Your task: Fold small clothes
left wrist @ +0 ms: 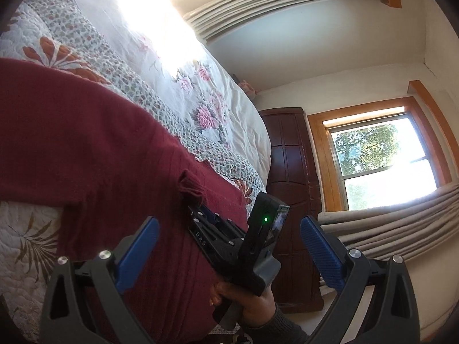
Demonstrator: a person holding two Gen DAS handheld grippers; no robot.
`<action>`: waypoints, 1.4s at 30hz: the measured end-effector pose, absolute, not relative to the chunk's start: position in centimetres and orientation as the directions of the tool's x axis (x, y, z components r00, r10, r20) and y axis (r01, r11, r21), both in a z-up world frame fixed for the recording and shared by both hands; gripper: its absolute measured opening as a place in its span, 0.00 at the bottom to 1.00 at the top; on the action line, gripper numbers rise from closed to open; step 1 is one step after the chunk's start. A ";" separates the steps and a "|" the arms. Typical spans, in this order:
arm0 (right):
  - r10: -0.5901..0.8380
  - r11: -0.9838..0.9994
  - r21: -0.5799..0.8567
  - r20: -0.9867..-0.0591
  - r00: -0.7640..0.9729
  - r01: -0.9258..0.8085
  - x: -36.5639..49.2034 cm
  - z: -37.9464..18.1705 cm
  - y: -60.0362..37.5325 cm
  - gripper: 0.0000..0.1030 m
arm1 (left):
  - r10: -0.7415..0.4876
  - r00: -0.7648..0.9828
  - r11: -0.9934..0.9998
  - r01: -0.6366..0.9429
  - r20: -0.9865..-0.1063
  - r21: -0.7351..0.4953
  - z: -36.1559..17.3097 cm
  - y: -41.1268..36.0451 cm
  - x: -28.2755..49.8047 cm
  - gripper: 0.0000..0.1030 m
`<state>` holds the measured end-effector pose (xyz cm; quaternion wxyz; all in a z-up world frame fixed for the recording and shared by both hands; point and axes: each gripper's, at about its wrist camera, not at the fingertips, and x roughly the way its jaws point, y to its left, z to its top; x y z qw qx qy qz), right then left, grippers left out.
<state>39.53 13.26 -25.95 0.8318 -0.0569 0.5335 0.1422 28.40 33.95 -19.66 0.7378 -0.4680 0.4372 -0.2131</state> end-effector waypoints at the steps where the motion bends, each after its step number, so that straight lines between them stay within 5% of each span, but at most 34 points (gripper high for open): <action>1: 0.200 0.947 0.076 -0.901 0.386 -0.312 38.6 -25.8 13.3 0.39 | -0.734 0.516 0.457 -0.106 -0.442 -0.883 -20.5 33.6 29.1 0.96; 3: 0.225 0.942 0.092 -0.888 0.402 -0.323 36.4 -24.7 12.1 0.49 | -0.755 0.493 0.428 -0.129 -0.432 -0.895 -22.0 32.9 30.6 0.96; 9: 0.247 0.963 0.182 -0.888 0.387 -0.197 29.6 -22.5 5.0 0.52 | -0.828 0.388 0.360 -0.186 -0.405 -0.914 -26.7 28.8 35.0 0.96; 12: 0.230 0.973 0.203 -0.891 0.391 -0.109 26.4 -22.0 1.8 0.54 | -0.806 0.306 0.448 -0.246 -0.507 -0.860 -29.1 26.8 36.5 0.96; 20: 0.237 0.954 0.291 -0.881 0.410 0.075 22.6 -21.7 -2.2 0.57 | -0.767 0.176 0.573 -0.245 -0.617 -0.782 -30.8 23.3 38.6 0.94; 21: 0.245 0.951 0.301 -0.876 0.415 0.076 22.5 -21.5 -2.3 0.57 | -0.763 0.170 0.589 -0.215 -0.624 -0.779 -30.3 23.1 38.8 0.88; 22: 0.251 0.948 0.308 -0.872 0.420 0.073 22.4 -21.3 -2.2 0.57 | -0.740 0.162 0.625 -0.194 -0.653 -0.756 -30.1 22.8 39.0 0.58; 24: 0.261 0.946 0.317 -0.864 0.431 0.062 22.1 -20.9 -1.9 0.57 | -0.707 0.112 0.671 -0.202 -0.698 -0.713 -30.5 22.7 39.4 0.16; 29: 0.274 0.946 0.323 -0.858 0.435 0.040 21.4 -20.7 -1.2 0.57 | -0.693 0.103 0.690 -0.194 -0.714 -0.697 -29.7 23.3 39.4 0.09; 38: 0.274 0.941 0.332 -0.857 0.436 0.061 20.4 -20.8 -1.8 0.57 | -0.677 0.255 0.724 0.059 -0.691 -0.687 -17.7 27.8 39.9 0.08; 42: 0.280 0.940 0.335 -0.858 0.432 0.056 20.7 -20.9 -1.8 0.57 | -0.647 0.252 0.747 0.020 -0.719 -0.665 -18.7 30.6 40.1 0.08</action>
